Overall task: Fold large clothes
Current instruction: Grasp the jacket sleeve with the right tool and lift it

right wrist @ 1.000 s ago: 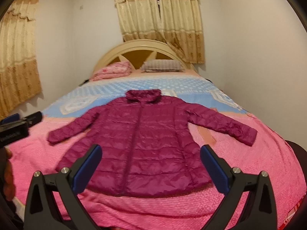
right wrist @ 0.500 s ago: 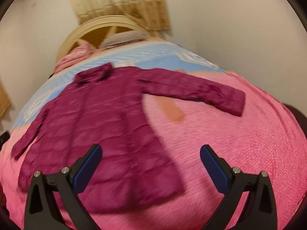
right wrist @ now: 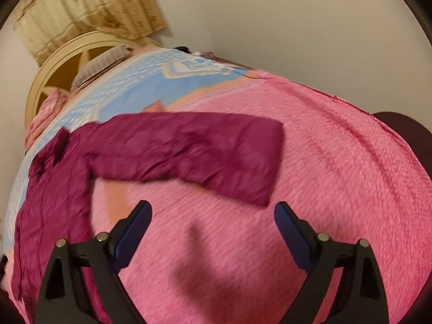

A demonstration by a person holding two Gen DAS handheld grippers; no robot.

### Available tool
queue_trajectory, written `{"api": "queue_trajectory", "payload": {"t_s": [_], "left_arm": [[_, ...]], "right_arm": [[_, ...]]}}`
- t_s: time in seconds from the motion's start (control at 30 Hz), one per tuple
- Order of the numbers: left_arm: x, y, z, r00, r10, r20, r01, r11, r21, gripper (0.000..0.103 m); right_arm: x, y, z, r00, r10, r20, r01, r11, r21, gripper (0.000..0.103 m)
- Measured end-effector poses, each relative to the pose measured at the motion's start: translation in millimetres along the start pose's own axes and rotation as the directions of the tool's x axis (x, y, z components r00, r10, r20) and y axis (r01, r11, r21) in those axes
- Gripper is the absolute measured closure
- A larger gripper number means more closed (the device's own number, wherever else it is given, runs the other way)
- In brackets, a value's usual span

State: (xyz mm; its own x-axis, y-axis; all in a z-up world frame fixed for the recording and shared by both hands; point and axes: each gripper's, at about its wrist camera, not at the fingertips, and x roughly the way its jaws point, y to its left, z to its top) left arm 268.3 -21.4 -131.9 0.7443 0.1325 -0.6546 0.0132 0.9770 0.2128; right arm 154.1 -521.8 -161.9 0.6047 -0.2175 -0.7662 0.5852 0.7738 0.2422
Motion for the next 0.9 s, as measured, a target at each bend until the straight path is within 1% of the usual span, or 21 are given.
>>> {"api": "queue_trajectory", "payload": {"t_s": [0.2,0.33,0.4,0.43,0.47,0.5,0.53,0.57,0.6,0.63,0.67,0.77,0.9], "left_arm": [[22.5,9.8,10.1,0.999,0.038,-0.016,-0.038,0.999,0.013,0.001],[43.0,19.3,16.5,0.997,0.063,-0.04,-0.063,0.998,0.001,0.001],[54.2,22.0,17.9,0.996,0.062,-0.063,-0.062,0.998,-0.004,0.001],[59.1,22.4,18.1,0.995,0.062,-0.072,-0.063,0.998,-0.006,0.001],[62.5,22.9,18.2,0.995,0.062,-0.08,-0.063,0.998,-0.007,0.001],[66.6,23.6,18.2,0.994,0.062,-0.089,-0.063,0.998,-0.009,0.001],[69.5,24.4,18.4,0.994,0.06,-0.095,-0.061,0.998,-0.011,0.001],[70.8,24.6,18.3,0.994,0.058,-0.097,-0.059,0.998,-0.012,0.001],[71.6,25.5,18.7,0.994,0.055,-0.098,-0.057,0.998,-0.013,0.001],[71.5,26.6,19.4,0.994,0.053,-0.097,-0.054,0.998,-0.012,0.001],[71.0,27.3,20.0,0.994,0.053,-0.094,-0.054,0.998,-0.011,0.001],[67.2,32.8,23.7,0.995,0.046,-0.085,-0.048,0.999,-0.018,0.001],[61.4,42.6,28.5,0.997,0.037,-0.074,-0.04,0.999,-0.036,0.001]], "right_arm": [[27.4,-28.5,29.7,0.999,-0.026,-0.039,0.029,0.997,0.076,0.014],[51.0,-41.2,37.9,0.996,-0.019,-0.09,0.03,0.992,0.126,0.024],[56.5,-41.9,36.8,0.994,-0.014,-0.105,0.028,0.991,0.128,0.029],[56.8,-41.1,36.3,0.994,-0.021,-0.103,0.034,0.992,0.119,0.033],[56.5,-40.3,36.9,0.995,-0.022,-0.097,0.033,0.994,0.107,0.043],[58.3,-39.7,38.0,0.995,-0.015,-0.098,0.024,0.995,0.099,0.049],[57.6,-38.3,38.9,0.995,-0.007,-0.102,0.016,0.996,0.085,0.059],[58.3,-37.0,39.8,0.995,-0.008,-0.102,0.016,0.997,0.075,0.066],[57.4,-32.0,41.3,0.995,-0.01,-0.098,0.015,0.998,0.055,0.07],[56.7,-28.2,43.6,0.996,-0.011,-0.092,0.014,0.999,0.035,0.078],[53.4,-23.1,45.5,0.997,-0.005,-0.08,0.006,1.0,0.012,0.083],[38.5,-1.9,52.1,0.999,-0.02,-0.031,0.017,0.997,-0.071,0.086],[14.3,40.8,61.0,0.999,0.008,0.036,-0.001,0.982,-0.19,0.088]]}}
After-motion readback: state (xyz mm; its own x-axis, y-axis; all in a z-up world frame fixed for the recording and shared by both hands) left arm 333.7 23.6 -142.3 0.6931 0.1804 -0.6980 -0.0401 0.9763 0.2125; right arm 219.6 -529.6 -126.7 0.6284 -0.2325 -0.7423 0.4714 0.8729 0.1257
